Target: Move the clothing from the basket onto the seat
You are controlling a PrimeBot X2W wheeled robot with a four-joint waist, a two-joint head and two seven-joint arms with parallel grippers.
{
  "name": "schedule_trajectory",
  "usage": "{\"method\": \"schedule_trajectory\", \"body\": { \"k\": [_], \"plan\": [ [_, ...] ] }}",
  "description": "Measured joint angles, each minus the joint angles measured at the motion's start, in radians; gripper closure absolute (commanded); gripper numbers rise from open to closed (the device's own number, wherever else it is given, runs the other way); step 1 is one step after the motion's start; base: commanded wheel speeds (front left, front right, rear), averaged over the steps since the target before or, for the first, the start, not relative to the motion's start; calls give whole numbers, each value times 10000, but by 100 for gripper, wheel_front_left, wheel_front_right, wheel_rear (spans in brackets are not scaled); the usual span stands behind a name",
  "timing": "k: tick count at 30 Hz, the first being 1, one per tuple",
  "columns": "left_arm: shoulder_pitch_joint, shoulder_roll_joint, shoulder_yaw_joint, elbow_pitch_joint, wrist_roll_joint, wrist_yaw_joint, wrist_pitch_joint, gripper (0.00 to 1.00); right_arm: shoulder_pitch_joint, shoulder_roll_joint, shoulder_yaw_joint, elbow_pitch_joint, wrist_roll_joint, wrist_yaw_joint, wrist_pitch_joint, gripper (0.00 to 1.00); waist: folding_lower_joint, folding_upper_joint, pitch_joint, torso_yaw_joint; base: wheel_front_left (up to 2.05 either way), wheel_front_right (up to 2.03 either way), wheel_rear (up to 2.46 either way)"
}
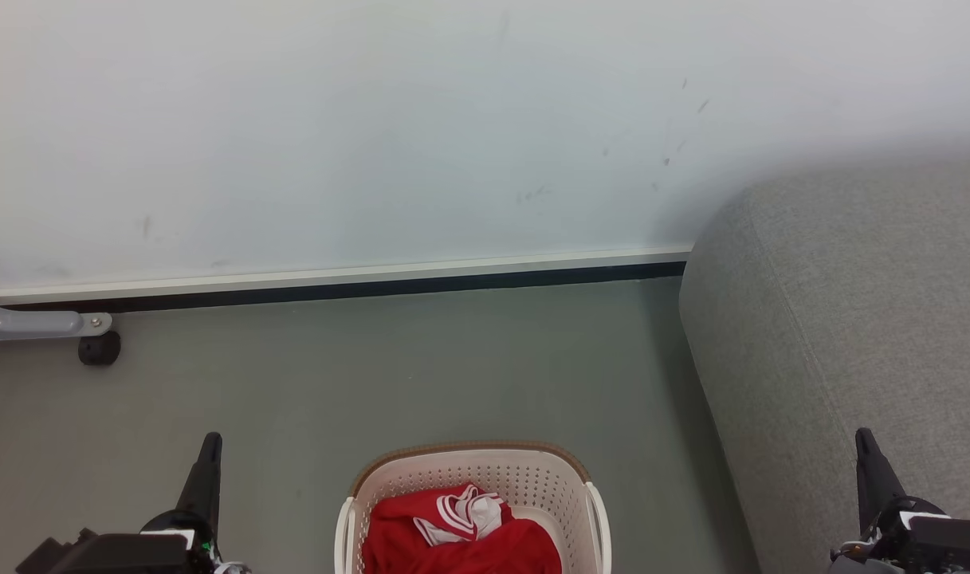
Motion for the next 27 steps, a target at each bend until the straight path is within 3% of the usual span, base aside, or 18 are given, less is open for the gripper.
{"method": "schedule_trajectory", "body": {
  "k": [27],
  "plan": [
    [0,0,0,0,0,0,0,100,0,0,0,0,0,0,0,100,0,0,0,0,0,0,0]
  ]
}}
